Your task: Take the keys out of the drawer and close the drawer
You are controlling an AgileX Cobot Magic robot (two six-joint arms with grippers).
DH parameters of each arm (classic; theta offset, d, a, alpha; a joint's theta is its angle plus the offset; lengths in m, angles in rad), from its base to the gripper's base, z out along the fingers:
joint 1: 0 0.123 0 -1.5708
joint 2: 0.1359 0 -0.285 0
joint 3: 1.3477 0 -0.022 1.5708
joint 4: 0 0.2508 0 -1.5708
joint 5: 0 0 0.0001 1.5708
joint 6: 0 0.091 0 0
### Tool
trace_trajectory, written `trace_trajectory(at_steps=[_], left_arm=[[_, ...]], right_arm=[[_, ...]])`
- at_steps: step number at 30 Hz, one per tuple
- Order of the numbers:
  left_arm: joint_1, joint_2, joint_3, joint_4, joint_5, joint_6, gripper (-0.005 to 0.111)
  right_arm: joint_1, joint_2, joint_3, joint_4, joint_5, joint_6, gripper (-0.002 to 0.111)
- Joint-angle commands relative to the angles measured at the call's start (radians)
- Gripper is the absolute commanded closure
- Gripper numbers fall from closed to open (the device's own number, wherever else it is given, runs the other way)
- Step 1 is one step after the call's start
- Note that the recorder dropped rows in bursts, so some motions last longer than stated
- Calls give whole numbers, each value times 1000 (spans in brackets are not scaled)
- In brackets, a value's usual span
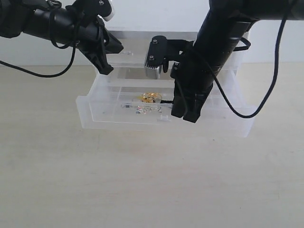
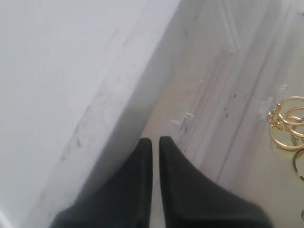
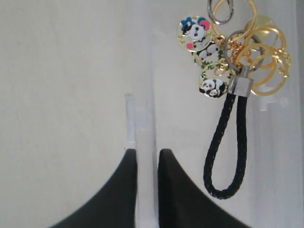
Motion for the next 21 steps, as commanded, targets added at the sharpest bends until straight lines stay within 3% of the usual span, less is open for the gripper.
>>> trace_trajectory(at_steps=[1, 9, 11, 15, 17, 21], left_arm=[[3, 0, -30, -42, -124, -4, 103], [3, 0, -30, -42, -118, -4, 103], [3, 0, -30, -42, -118, -4, 103], [3, 0, -30, -42, -118, -4, 103], [3, 0, -30, -42, -118, -4, 103], [3, 0, -30, -42, -117, -4, 103]], right_arm=[[-5, -27, 6, 17, 36, 38, 109], [-5, -4, 6, 28, -3, 52, 106], [-5, -1, 6, 28, -6, 52, 98], [-5, -1, 6, 28, -31, 77, 64], [-5, -3, 6, 28, -51, 101, 54], [-5, -4, 4, 28, -72, 110, 63]])
